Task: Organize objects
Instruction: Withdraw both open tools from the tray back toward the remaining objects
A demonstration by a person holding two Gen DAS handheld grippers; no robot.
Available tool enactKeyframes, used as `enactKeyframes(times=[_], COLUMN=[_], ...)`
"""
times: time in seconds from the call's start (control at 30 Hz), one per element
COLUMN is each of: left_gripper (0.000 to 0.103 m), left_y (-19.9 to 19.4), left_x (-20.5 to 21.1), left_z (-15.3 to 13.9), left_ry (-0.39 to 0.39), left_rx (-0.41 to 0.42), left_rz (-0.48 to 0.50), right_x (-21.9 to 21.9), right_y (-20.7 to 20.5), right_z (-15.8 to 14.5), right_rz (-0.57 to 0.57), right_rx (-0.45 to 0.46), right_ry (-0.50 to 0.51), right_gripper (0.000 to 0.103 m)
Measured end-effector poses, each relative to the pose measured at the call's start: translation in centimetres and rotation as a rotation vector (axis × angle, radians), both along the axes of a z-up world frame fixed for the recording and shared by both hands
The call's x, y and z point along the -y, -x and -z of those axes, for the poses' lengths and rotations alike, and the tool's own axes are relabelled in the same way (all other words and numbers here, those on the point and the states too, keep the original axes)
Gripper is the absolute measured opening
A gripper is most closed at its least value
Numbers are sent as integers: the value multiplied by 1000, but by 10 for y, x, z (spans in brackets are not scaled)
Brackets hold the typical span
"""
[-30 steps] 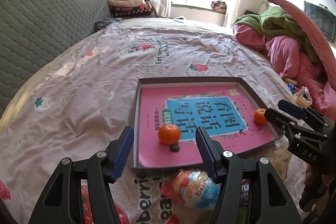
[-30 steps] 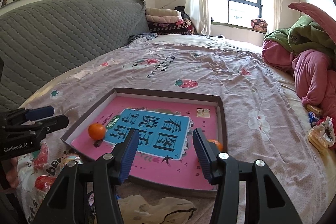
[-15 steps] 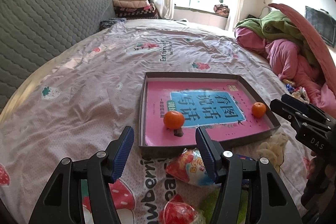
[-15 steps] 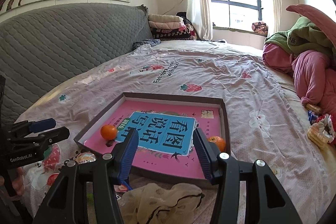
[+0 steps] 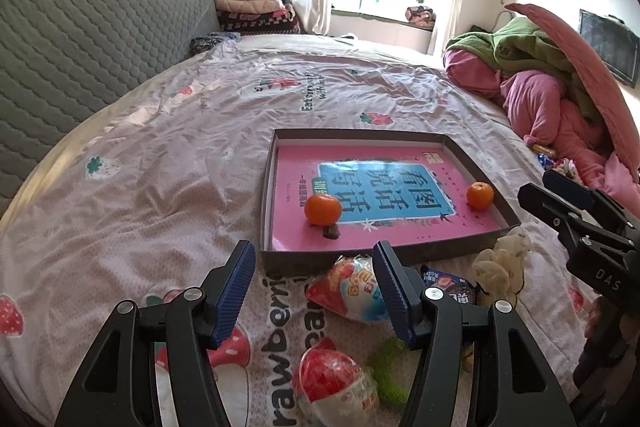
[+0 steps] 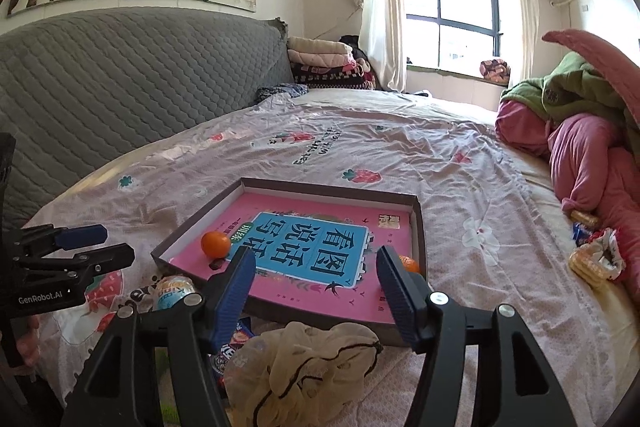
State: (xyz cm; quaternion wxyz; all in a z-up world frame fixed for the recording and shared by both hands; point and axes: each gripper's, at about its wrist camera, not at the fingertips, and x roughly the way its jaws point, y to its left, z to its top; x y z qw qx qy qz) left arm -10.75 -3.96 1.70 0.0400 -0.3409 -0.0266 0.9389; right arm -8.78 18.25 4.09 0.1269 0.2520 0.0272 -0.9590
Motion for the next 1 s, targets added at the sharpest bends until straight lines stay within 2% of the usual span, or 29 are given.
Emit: enactKeyframes(times=[0.33,0.6,1.0], left_gripper=[63,63,63], left_y=[-16,-26,-35], left_x=[0,-9,-15], left_z=[-4,-2,-2], left_ry=[5,19,39], left_rx=[19,39,52], left_rz=[-25,-8,10], right_x=[-3,7,15], right_y=[-8,-22,-33], right_z=[0,3,10], right_rz=[-7,2,-11], right_rx=[29,10,22], right_ry=[38,-30,-56], right_gripper=[63,63,63])
